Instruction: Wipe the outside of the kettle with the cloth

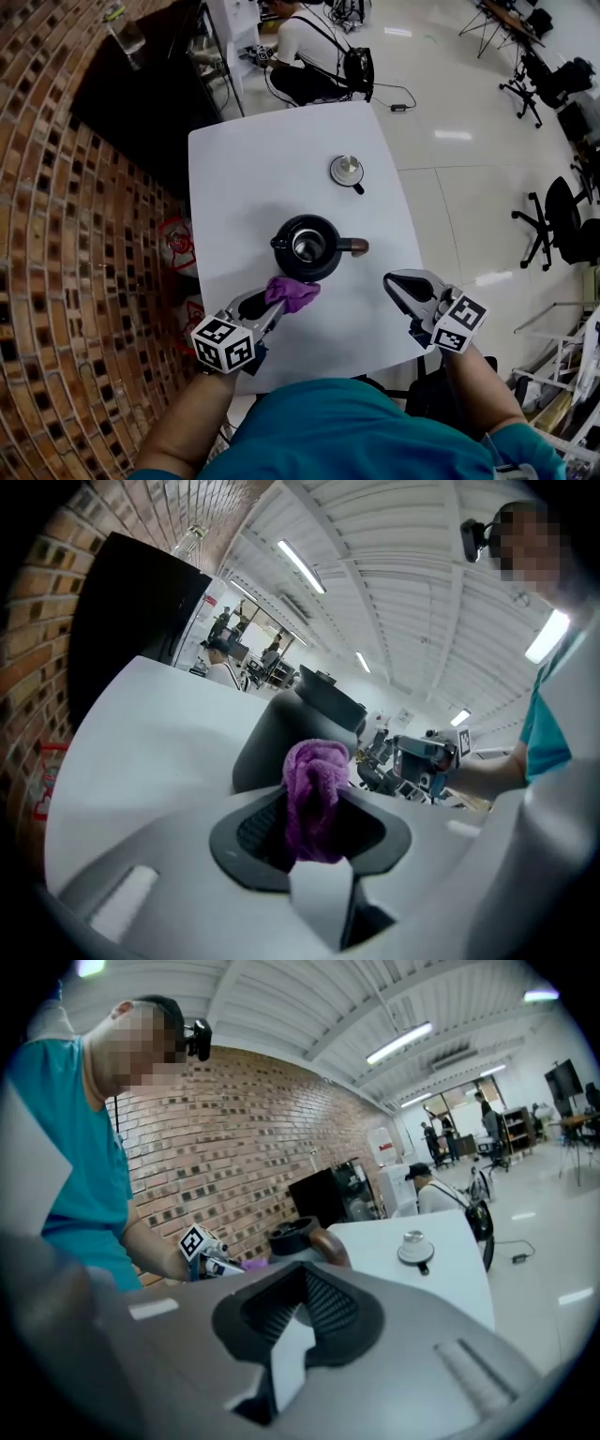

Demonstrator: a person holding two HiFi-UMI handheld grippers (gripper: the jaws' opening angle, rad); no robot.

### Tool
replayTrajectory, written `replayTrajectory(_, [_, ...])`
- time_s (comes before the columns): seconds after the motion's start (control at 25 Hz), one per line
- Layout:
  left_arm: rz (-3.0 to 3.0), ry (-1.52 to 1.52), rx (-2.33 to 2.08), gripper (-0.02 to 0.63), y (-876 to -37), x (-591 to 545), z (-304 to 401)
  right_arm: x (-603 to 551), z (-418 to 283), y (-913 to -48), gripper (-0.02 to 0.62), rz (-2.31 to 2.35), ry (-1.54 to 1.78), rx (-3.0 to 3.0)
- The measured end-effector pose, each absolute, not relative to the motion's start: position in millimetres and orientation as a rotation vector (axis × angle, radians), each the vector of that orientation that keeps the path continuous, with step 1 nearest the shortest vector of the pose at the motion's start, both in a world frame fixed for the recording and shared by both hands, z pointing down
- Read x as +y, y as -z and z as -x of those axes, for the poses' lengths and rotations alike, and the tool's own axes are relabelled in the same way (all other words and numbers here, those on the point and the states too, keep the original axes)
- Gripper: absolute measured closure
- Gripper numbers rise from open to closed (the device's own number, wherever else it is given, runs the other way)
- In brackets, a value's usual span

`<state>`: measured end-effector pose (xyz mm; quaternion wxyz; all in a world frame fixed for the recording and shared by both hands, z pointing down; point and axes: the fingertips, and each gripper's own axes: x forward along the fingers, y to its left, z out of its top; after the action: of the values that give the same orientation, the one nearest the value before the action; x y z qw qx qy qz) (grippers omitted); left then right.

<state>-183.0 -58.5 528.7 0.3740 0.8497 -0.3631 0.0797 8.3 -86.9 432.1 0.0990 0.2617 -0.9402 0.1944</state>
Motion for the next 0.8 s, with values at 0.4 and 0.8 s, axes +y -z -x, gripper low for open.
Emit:
replayTrajectory(0.4, [-2.201,-0.192,-1.034,0.483,-517.0,-99.4,227.9,-134.4,-6.6,-437.3,0.592,-0.830,-0.492,-2.770])
replayTrajectory(0.8, [-2.206,-0.170,-0.934,0.483,-521.4,-137.7,238.4,-173.5,-8.5,-443.8,0.592,-0.843,-0.499,-2.772])
